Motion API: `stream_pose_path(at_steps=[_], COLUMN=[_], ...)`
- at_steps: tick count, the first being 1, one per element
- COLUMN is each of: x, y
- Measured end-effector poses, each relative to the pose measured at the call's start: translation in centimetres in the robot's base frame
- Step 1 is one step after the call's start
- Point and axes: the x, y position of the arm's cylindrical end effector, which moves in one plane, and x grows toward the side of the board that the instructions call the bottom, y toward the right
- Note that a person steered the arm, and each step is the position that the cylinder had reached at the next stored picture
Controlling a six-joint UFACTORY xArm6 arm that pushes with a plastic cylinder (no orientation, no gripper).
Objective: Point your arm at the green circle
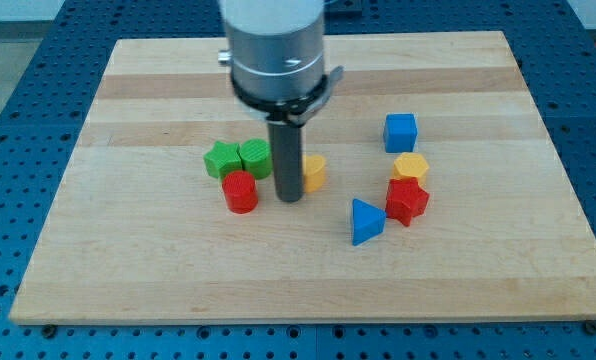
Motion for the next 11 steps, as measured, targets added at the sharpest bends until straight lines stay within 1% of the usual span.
stream_pose_path(at_steps=[1, 2, 3, 4, 5, 7, 8, 11], x=[-1.1, -2.2, -3.1, -3.2, -3.2, -3.5, -3.9, -3.9], y=[0.1, -2.2, -2.7, -2.6, 0.0, 8.8, 12.2, 10.6])
